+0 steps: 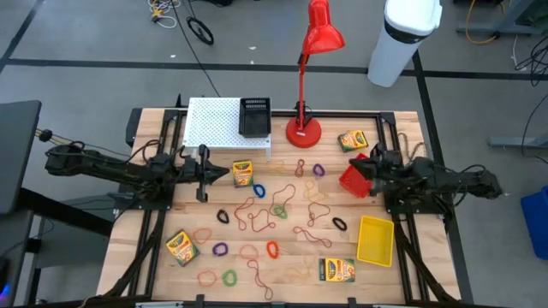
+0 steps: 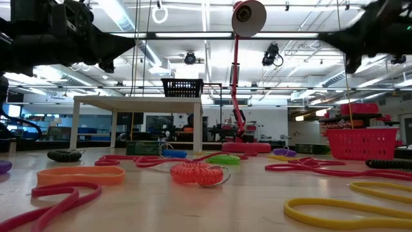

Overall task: Pick & Place Office Desk Supplies
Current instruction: Put the red bin on the shelf

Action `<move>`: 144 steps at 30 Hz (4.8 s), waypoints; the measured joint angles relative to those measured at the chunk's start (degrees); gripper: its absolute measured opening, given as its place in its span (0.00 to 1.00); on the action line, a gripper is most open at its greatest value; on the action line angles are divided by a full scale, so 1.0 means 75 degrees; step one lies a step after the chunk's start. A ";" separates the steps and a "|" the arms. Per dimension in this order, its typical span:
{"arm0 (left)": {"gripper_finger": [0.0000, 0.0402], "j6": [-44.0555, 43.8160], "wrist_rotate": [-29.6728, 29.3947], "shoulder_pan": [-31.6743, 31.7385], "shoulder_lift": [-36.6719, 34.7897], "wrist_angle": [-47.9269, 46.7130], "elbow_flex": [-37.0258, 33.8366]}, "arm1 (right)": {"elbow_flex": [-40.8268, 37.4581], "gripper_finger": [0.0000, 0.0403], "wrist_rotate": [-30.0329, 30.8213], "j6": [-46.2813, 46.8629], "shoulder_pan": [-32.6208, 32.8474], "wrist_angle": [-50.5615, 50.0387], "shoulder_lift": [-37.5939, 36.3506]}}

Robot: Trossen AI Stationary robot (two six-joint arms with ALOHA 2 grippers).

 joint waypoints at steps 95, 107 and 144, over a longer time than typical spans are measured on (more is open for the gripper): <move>0.03 0.0003 -0.0198 0.0003 -0.0003 -0.0224 0.0008 | 0.8726 0.00 0.2429 0.2746 0.3148 -0.7390 1.1208; 0.03 0.0044 -0.0256 0.0003 -0.0003 -0.0293 0.0009 | 1.1592 0.00 0.3183 -0.0704 0.3036 -0.5797 1.4263; 0.03 -0.0227 -0.0259 0.0006 -0.0003 -0.0651 0.0009 | 1.1659 0.24 0.2804 -0.1925 0.3158 -0.4814 1.4921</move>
